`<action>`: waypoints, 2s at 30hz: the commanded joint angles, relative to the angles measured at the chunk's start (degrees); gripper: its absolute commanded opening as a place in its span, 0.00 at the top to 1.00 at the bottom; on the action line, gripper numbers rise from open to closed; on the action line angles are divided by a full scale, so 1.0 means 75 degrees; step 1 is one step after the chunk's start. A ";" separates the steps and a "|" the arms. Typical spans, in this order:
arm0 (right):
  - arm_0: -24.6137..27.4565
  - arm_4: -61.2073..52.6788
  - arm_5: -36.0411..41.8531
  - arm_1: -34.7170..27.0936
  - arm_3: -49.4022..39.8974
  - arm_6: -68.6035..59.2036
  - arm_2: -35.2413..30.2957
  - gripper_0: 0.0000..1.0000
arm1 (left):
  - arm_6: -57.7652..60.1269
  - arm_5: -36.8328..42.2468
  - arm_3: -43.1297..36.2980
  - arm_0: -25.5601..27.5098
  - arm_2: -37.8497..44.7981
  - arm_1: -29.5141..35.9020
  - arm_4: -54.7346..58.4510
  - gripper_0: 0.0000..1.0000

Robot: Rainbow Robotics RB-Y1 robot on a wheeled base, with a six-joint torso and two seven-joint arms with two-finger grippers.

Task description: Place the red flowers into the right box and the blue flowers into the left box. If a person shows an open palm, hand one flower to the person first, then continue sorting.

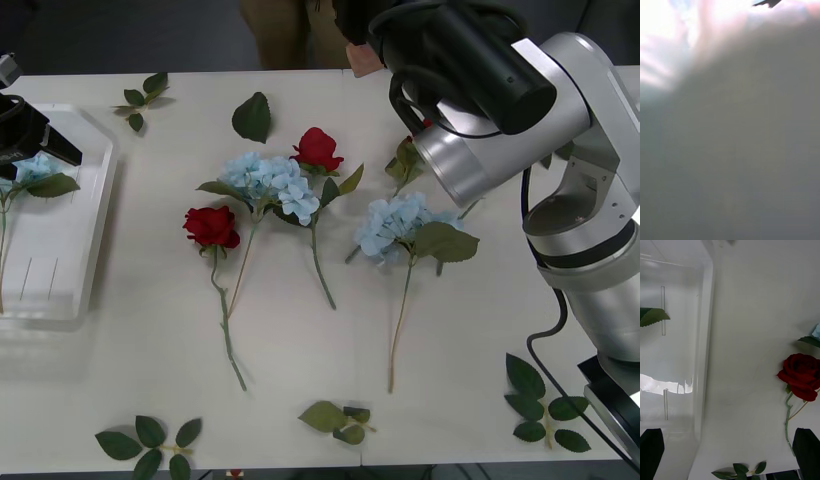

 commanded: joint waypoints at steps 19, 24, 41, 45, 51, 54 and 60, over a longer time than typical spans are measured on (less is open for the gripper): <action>0.3555 -0.4998 0.0754 -0.2820 -0.2062 -0.0407 -0.1830 0.09 | -0.0481 -0.0087 -0.0139 0.0037 0.0161 -0.0065 -0.0124 0.00; 0.3719 -0.5396 0.1903 -0.2809 -0.1113 -0.0337 -0.2287 0.09 | -0.0387 -0.0087 -0.0139 0.0037 0.0161 -0.0170 -0.0206 0.00; 0.0074 -0.5279 0.0977 -0.0805 0.5930 -0.0255 -0.2252 0.09 | 0.0023 -0.0931 -0.0139 0.0752 -0.0789 -0.1823 -0.1624 0.00; -0.0371 -0.5056 0.0485 -0.0758 0.6809 -0.0173 -0.1877 0.16 | 0.0070 -0.1271 -0.0139 0.0811 -0.1457 -0.2186 -0.1882 0.00; -0.0547 -0.4810 -0.0136 -0.0758 0.7723 -0.0103 -0.1209 0.61 | 0.0293 -0.1025 -0.0362 0.0811 -0.1773 -0.2631 -0.1905 0.00; -0.0547 -0.4716 -0.0359 -0.0758 0.7923 -0.0103 -0.0904 0.65 | 0.0797 -0.0450 -0.0889 0.0811 -0.1796 -0.2725 -0.1964 0.00; -0.0547 -0.4459 -0.0500 -0.0711 0.7946 -0.0149 -0.0752 1.00 | 0.1863 0.0440 -0.2284 0.0916 -0.2230 -0.2725 -0.2175 0.00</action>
